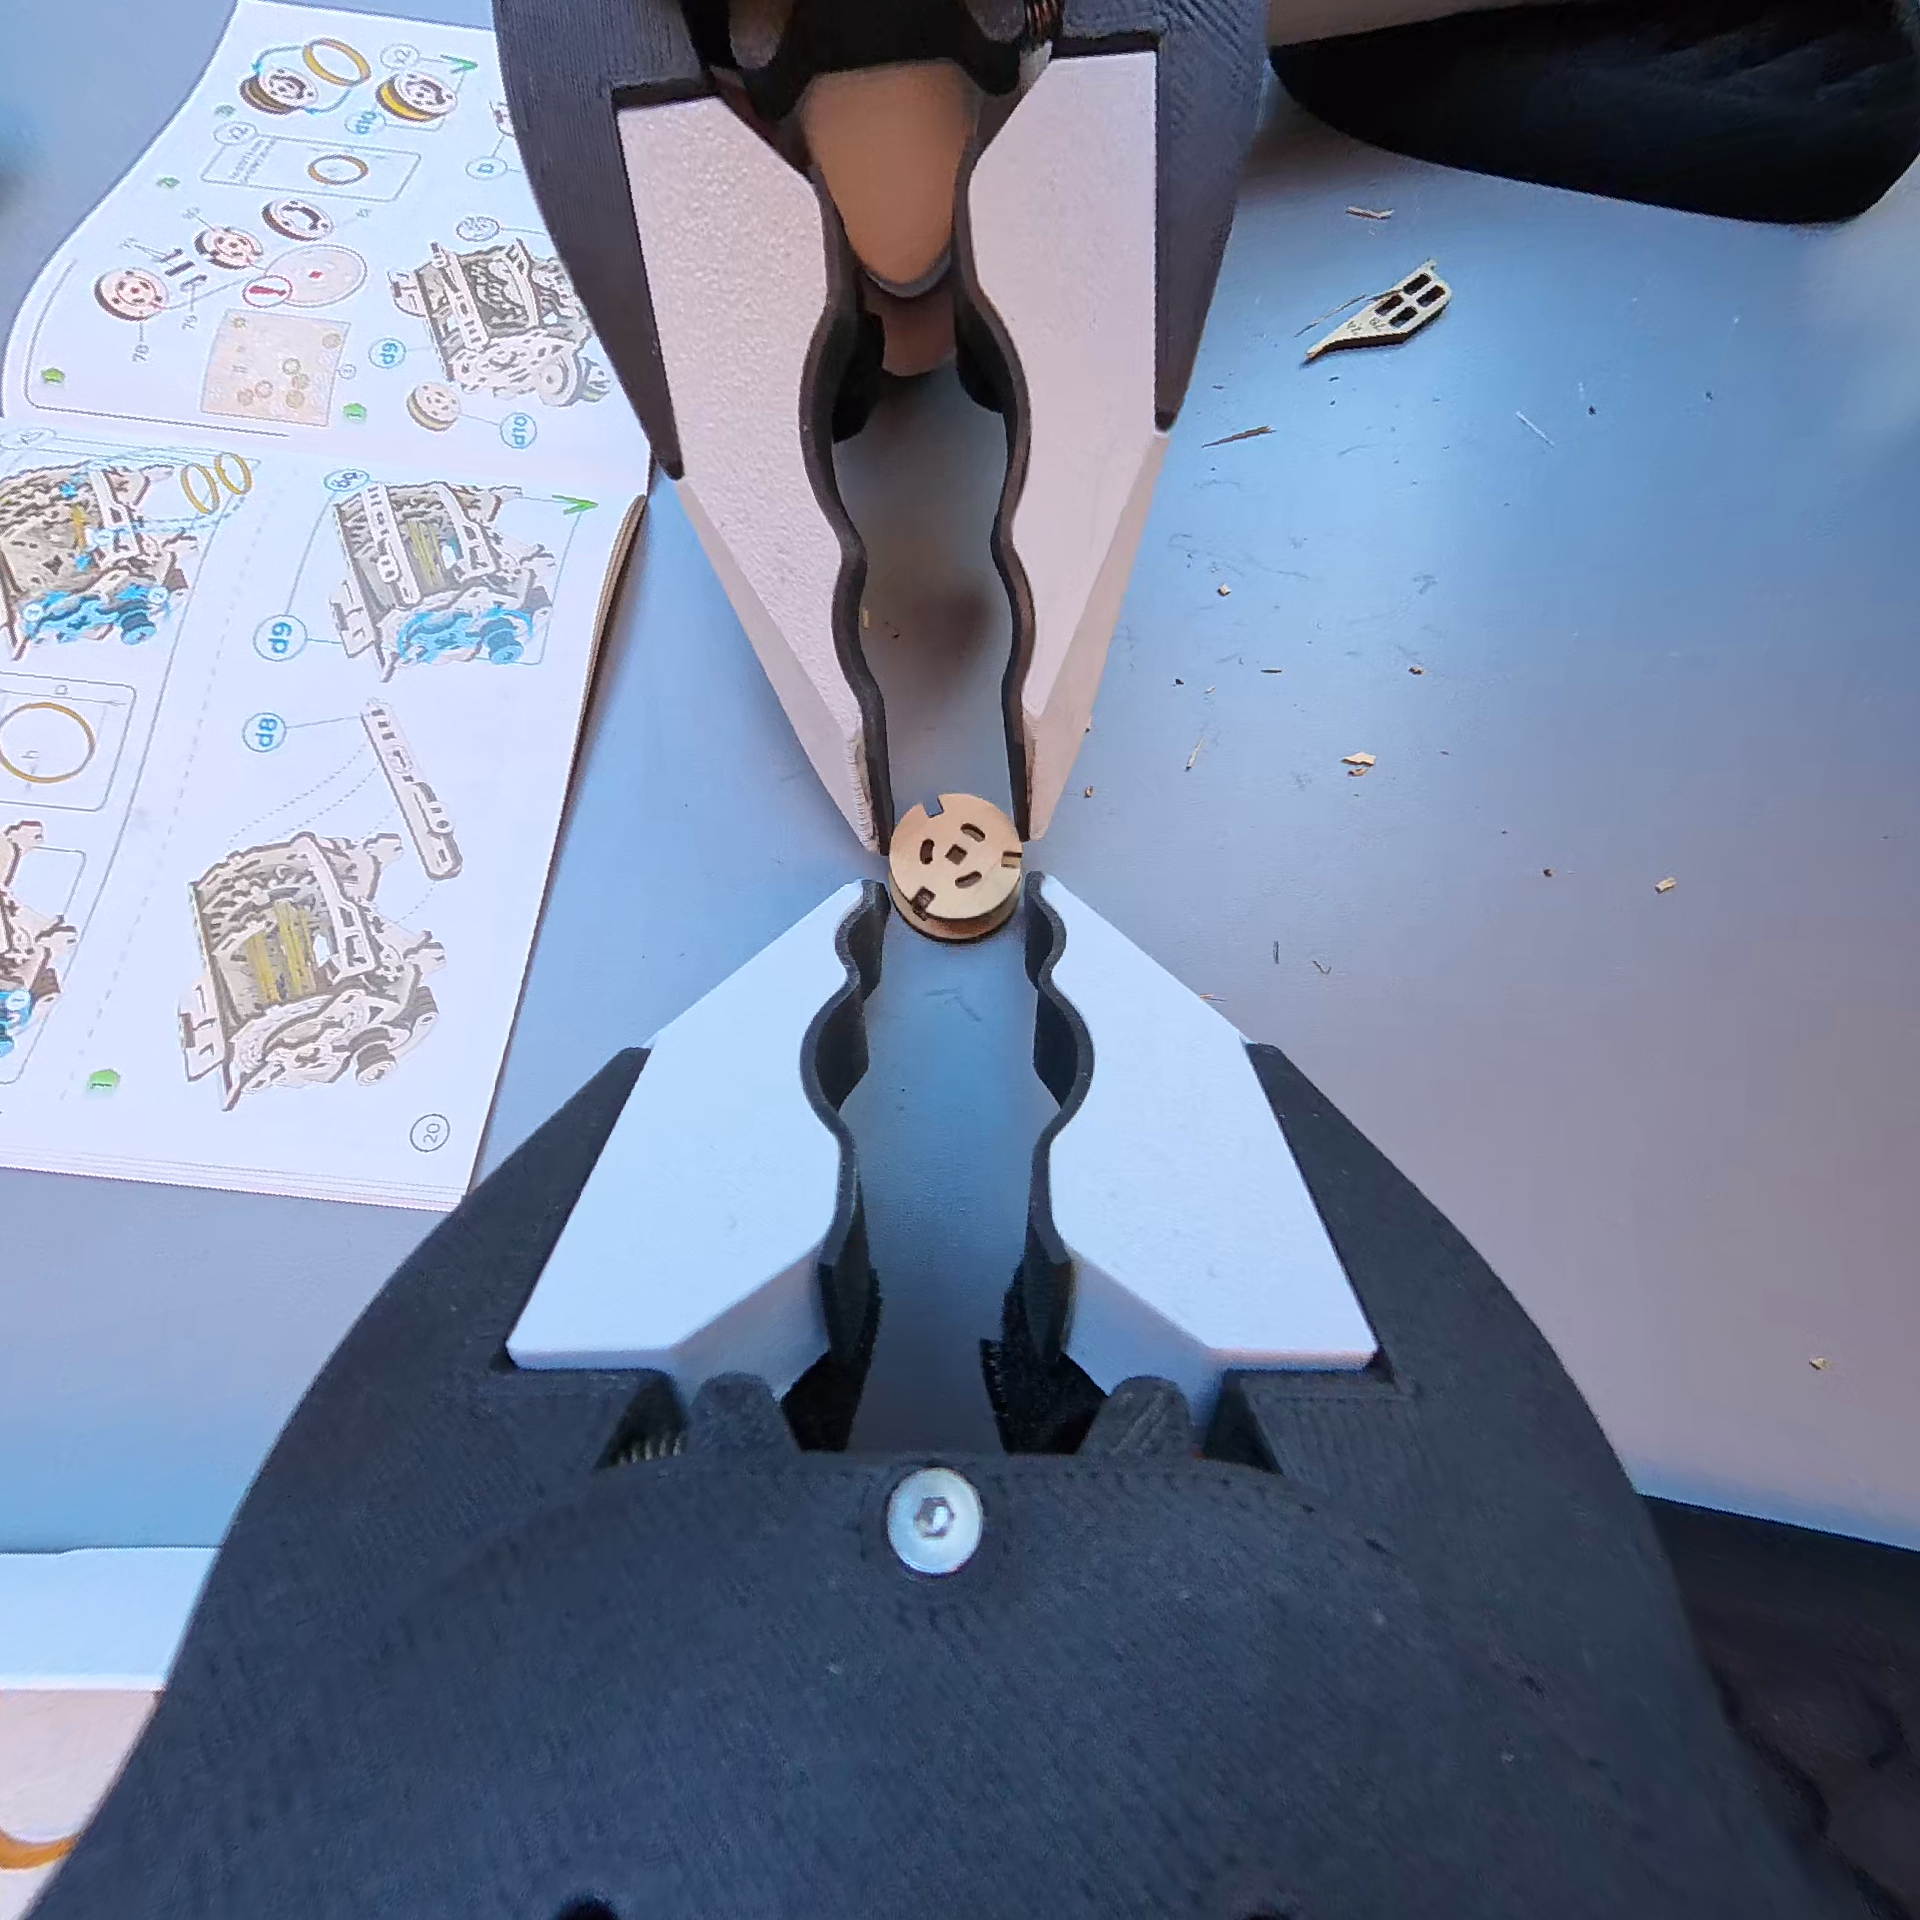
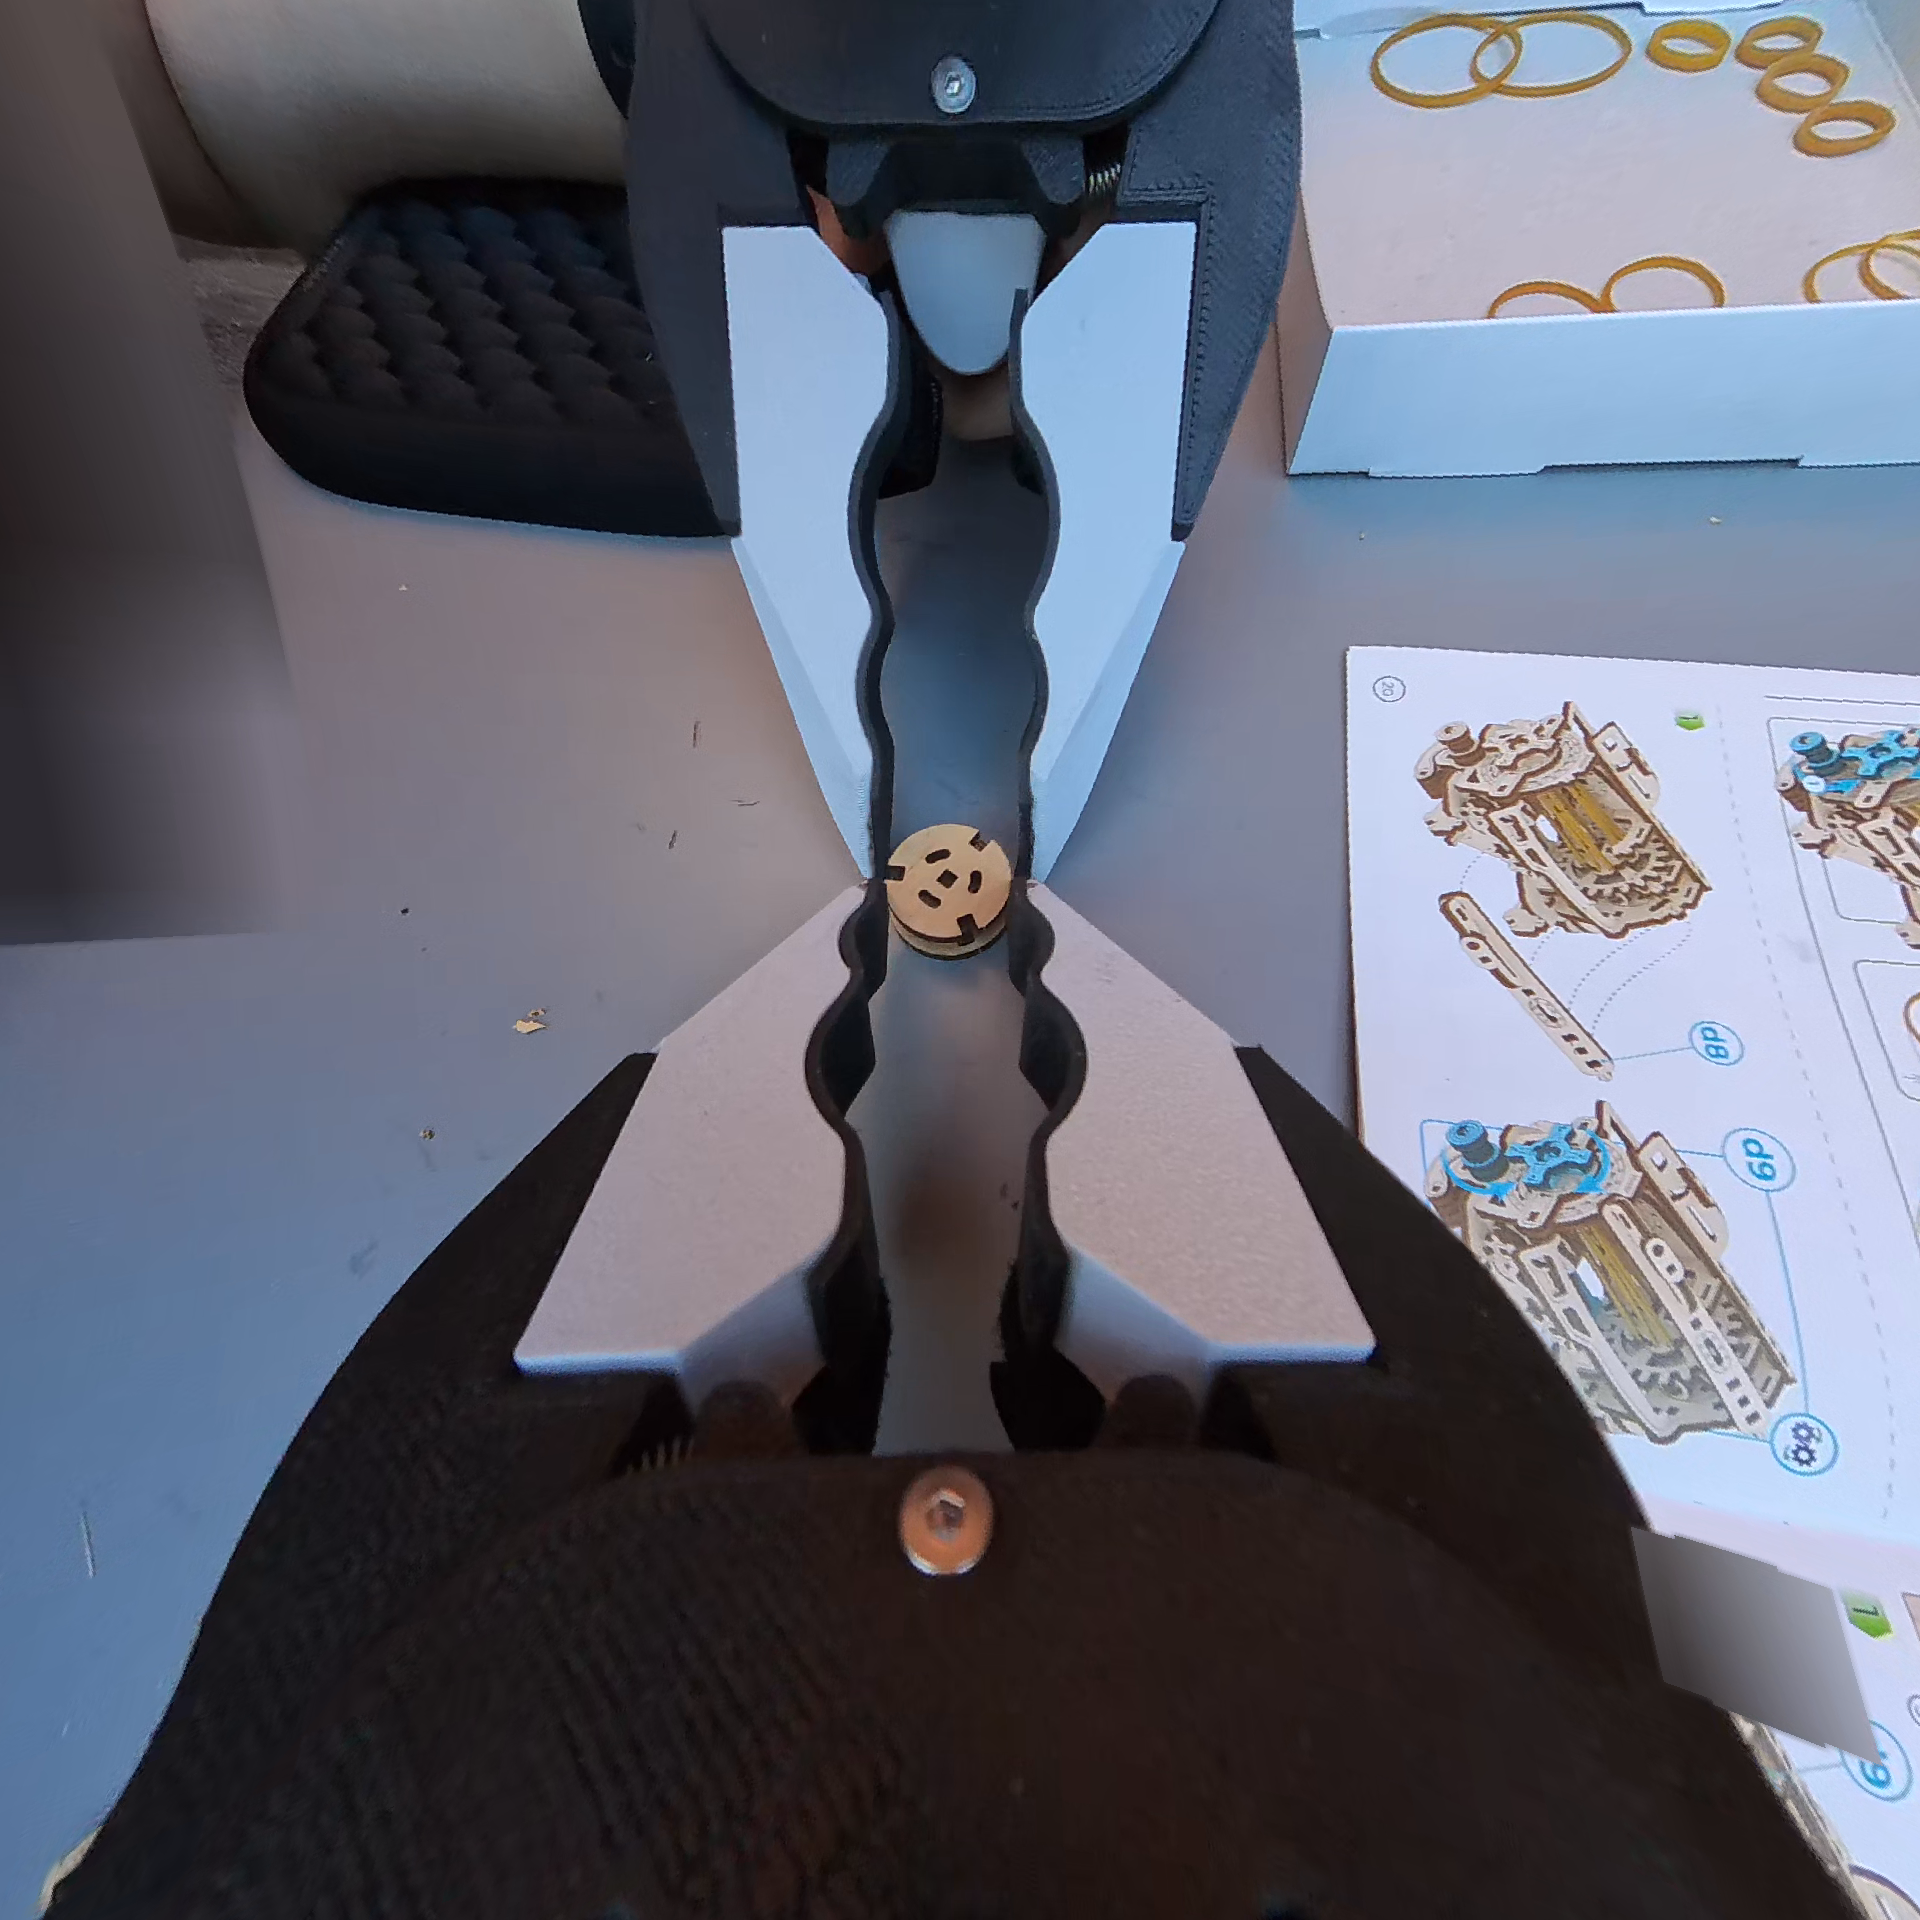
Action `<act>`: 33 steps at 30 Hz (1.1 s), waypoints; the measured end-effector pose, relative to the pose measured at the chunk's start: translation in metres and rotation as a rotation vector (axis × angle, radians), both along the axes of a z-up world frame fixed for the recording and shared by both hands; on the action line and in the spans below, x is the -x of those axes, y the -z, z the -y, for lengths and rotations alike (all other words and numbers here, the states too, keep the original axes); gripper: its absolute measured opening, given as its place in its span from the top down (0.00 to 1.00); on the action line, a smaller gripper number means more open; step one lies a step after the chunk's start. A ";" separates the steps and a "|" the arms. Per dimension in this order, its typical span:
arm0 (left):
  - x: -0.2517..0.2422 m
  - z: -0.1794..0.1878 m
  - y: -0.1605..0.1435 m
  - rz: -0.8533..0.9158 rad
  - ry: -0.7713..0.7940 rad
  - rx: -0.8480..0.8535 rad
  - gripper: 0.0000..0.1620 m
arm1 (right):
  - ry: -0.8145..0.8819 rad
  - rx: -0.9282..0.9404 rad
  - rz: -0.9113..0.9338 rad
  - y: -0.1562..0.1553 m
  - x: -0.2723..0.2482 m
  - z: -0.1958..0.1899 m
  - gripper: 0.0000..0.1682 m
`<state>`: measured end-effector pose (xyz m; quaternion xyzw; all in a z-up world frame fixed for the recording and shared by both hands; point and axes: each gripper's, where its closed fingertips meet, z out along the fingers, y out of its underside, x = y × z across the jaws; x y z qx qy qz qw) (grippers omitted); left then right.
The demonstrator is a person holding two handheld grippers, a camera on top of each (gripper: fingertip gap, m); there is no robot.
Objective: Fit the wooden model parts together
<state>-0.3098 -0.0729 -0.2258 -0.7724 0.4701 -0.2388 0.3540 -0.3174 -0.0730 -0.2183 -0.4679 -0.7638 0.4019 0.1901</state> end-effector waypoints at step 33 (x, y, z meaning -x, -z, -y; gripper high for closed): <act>0.008 -0.001 0.001 -0.035 -0.048 -0.052 0.77 | 0.055 -0.132 -0.044 -0.003 0.000 0.001 0.87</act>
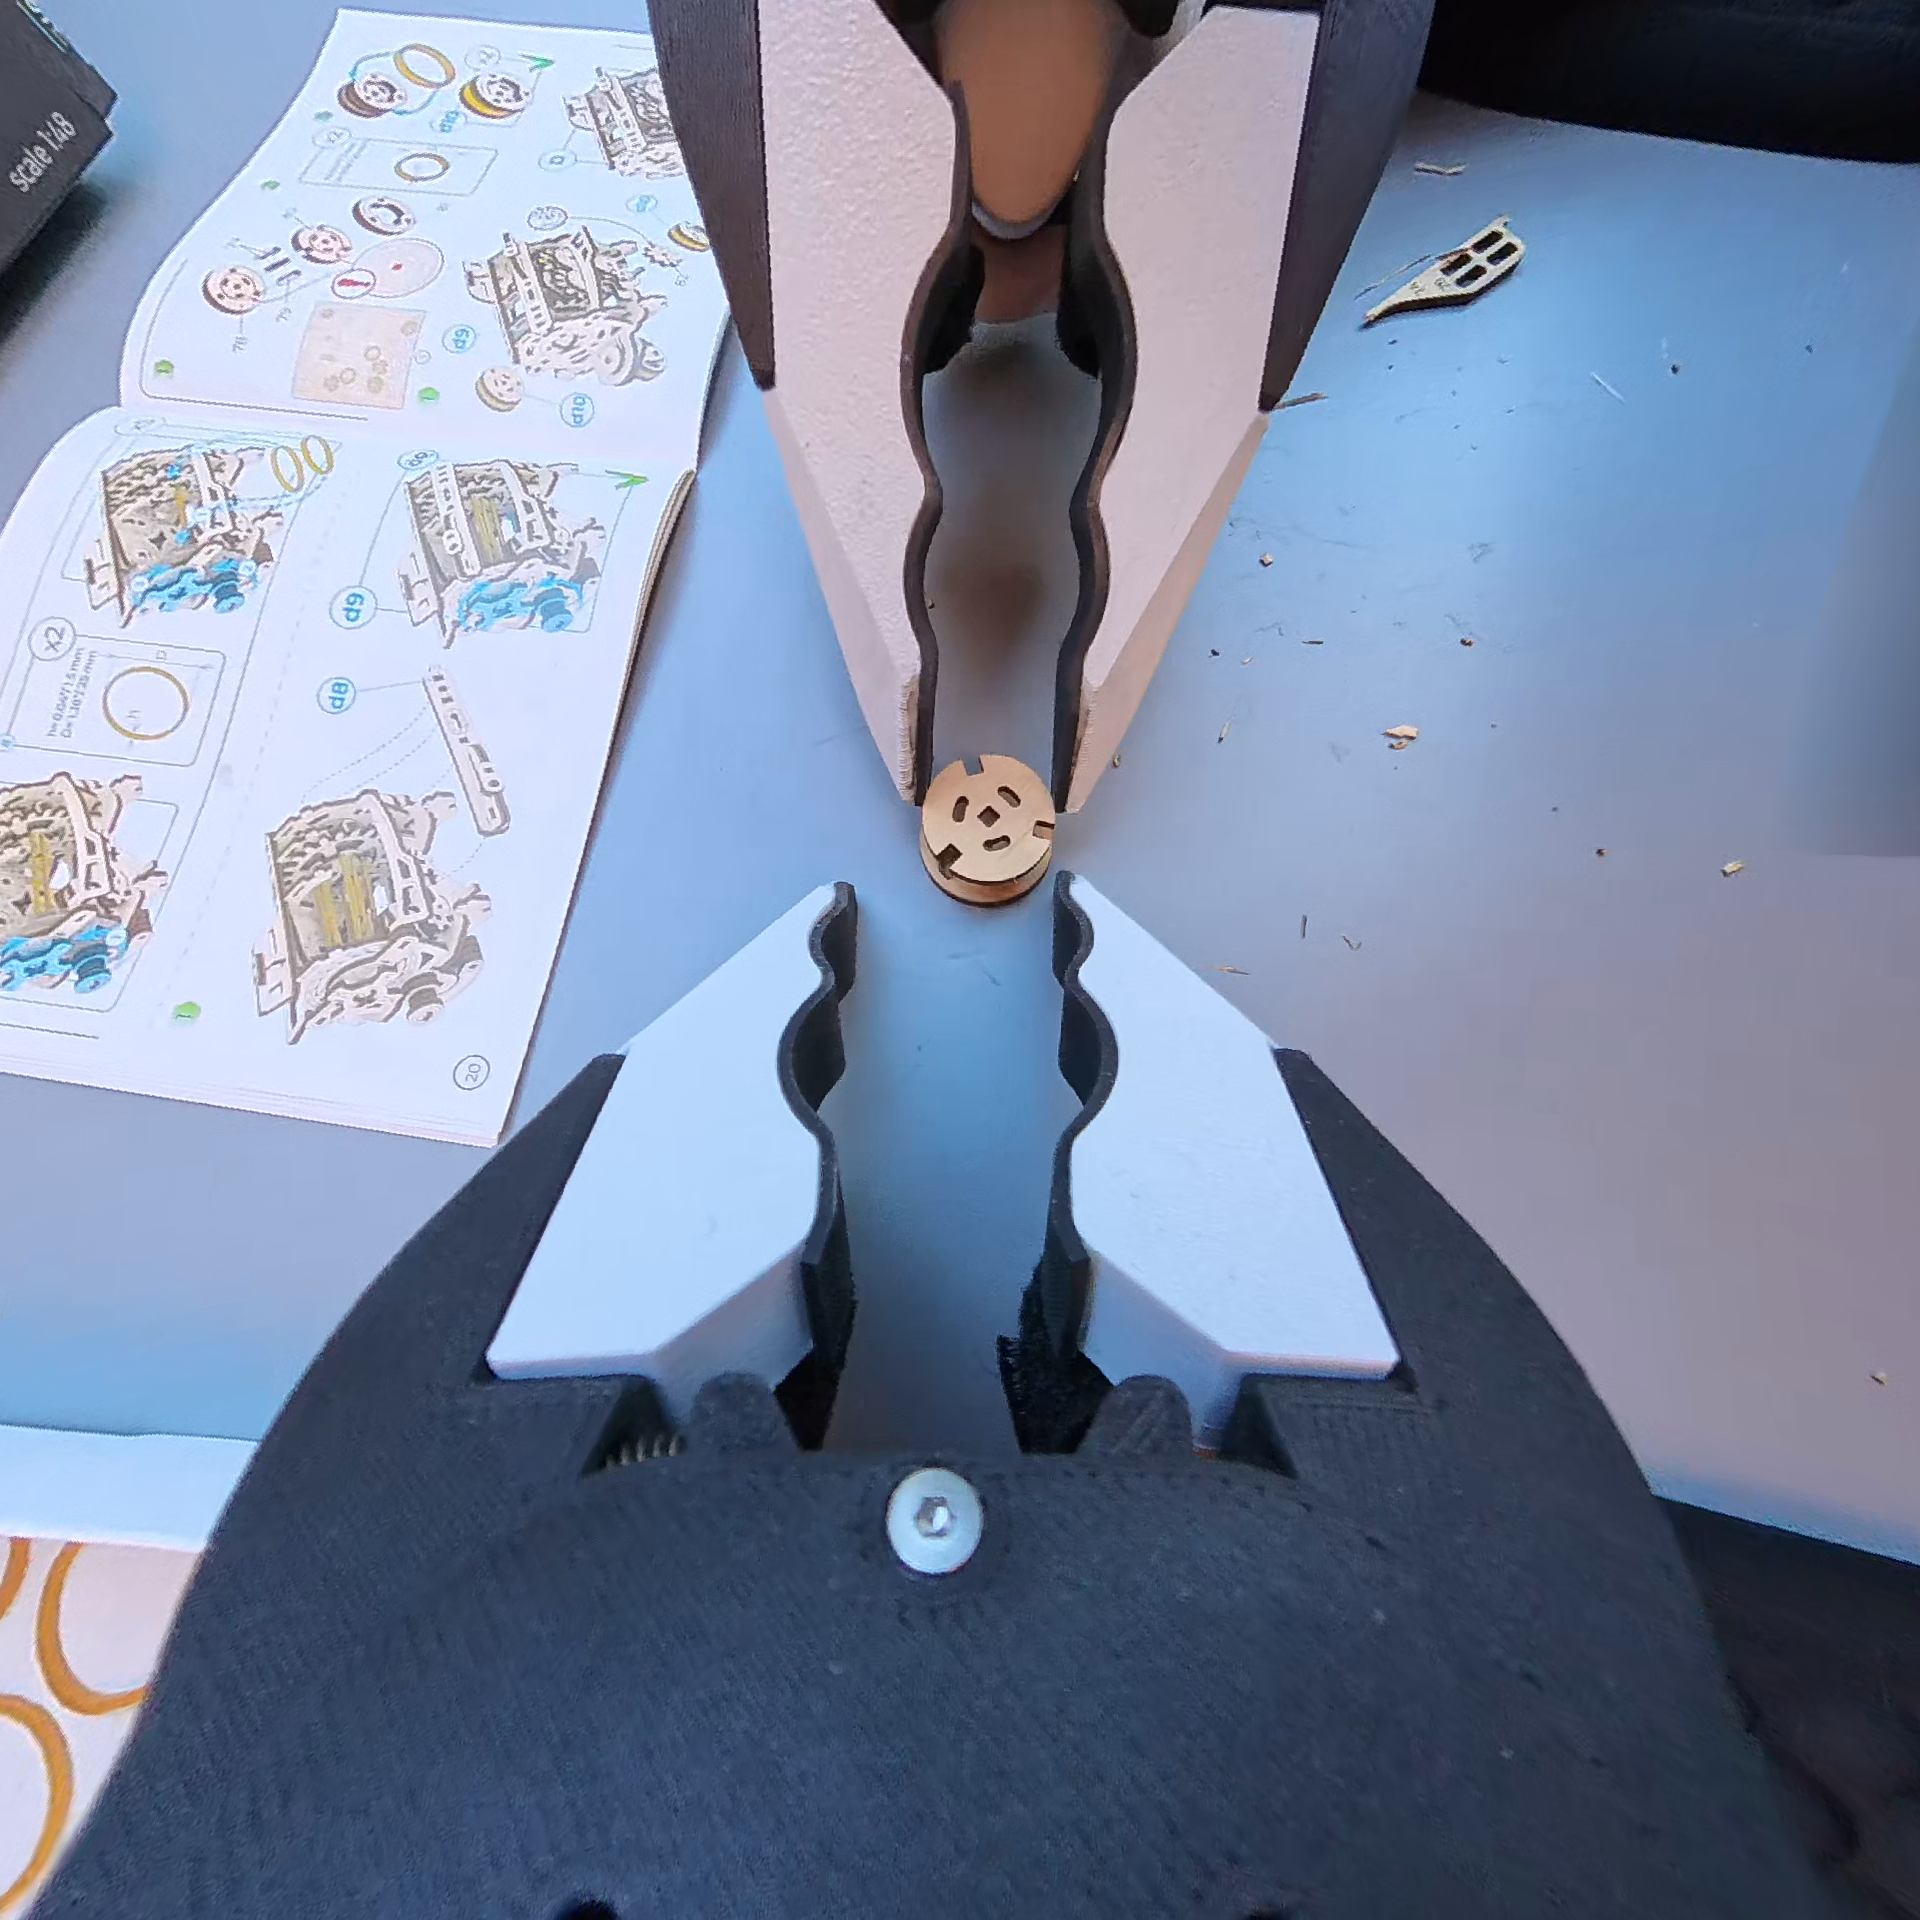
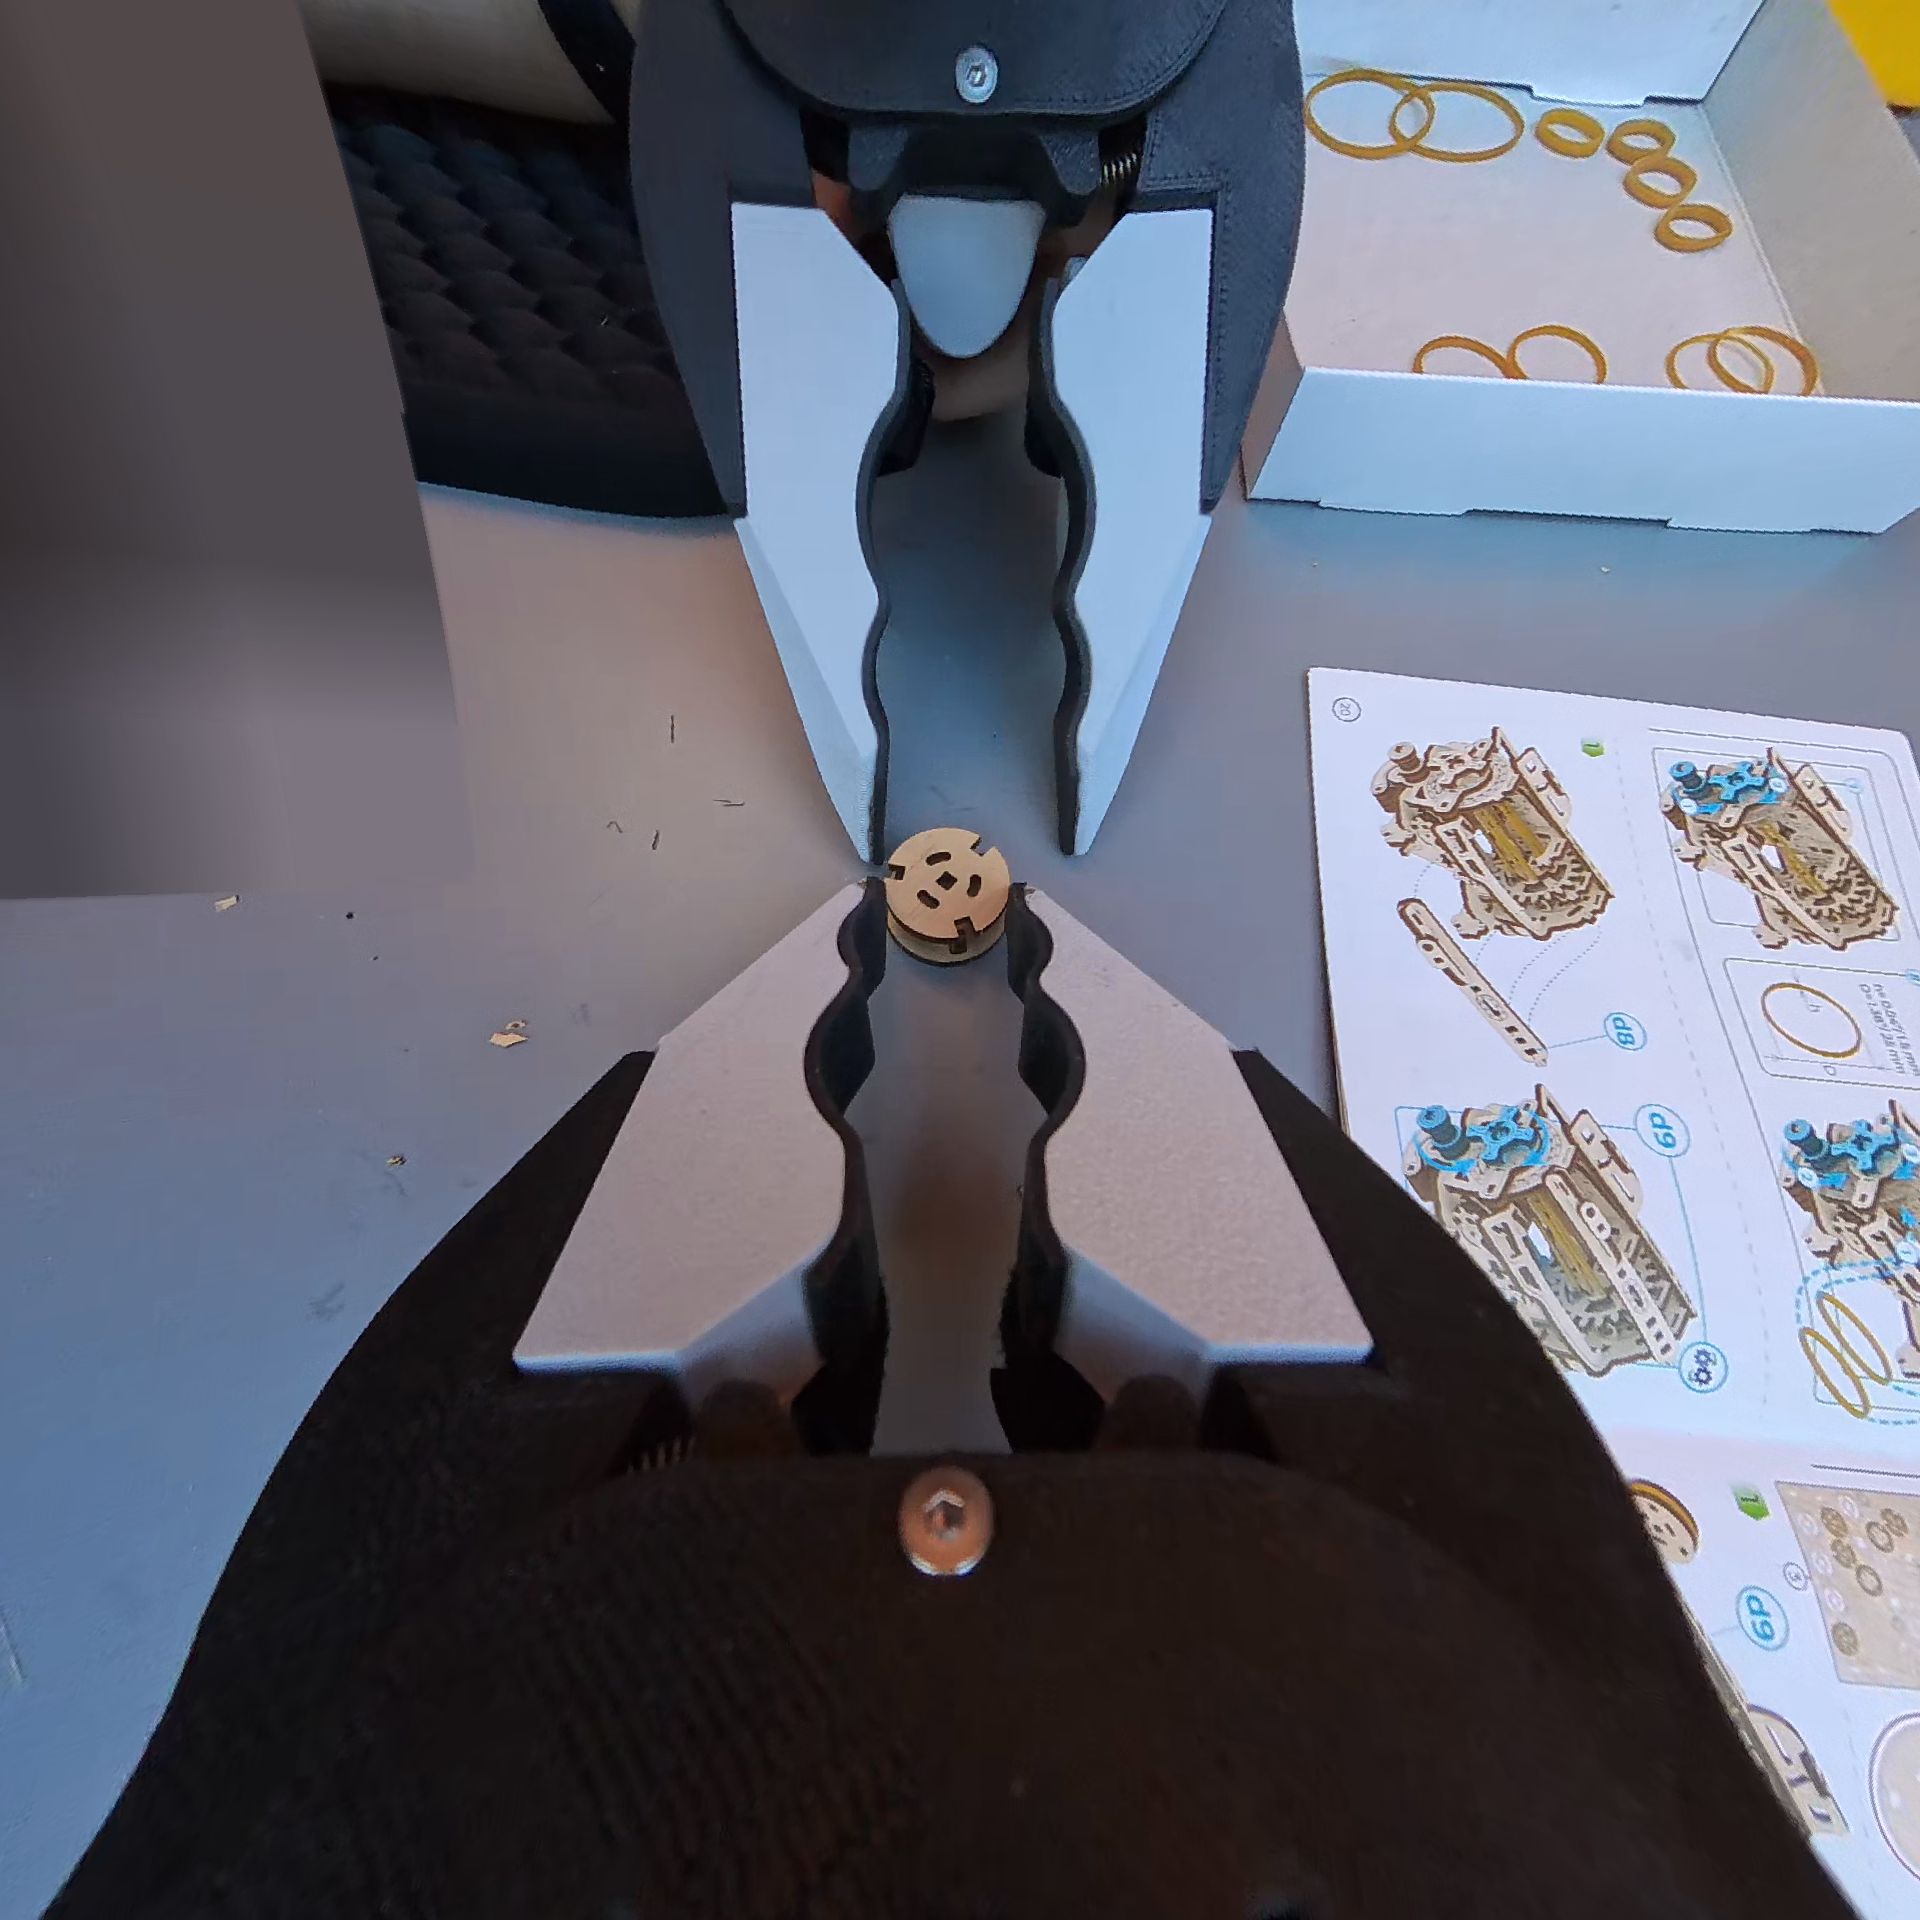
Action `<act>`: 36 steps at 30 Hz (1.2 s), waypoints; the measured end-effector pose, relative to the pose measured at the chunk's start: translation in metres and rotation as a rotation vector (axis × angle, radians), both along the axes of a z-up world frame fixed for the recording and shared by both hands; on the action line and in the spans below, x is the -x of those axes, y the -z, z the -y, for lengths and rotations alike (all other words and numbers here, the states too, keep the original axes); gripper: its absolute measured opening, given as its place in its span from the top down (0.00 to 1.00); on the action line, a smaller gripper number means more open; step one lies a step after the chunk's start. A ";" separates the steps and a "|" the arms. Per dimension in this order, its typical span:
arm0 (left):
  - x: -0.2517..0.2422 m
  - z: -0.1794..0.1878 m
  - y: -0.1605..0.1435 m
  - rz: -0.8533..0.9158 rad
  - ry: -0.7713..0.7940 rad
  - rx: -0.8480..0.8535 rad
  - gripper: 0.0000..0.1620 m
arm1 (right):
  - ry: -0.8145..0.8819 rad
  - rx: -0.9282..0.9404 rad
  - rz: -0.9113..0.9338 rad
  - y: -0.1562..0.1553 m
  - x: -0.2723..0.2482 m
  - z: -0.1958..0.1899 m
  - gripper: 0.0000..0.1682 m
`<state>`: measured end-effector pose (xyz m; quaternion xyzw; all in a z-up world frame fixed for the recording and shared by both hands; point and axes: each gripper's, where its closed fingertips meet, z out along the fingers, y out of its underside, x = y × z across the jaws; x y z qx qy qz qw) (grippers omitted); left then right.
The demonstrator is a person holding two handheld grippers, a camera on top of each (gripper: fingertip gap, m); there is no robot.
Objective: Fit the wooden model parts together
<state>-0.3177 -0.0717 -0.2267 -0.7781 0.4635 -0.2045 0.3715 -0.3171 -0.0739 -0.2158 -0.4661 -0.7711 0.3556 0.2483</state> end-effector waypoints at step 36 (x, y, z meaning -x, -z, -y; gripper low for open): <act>-0.008 0.000 0.001 -0.013 0.021 -0.019 0.85 | 0.085 0.009 0.158 0.004 0.001 -0.004 0.87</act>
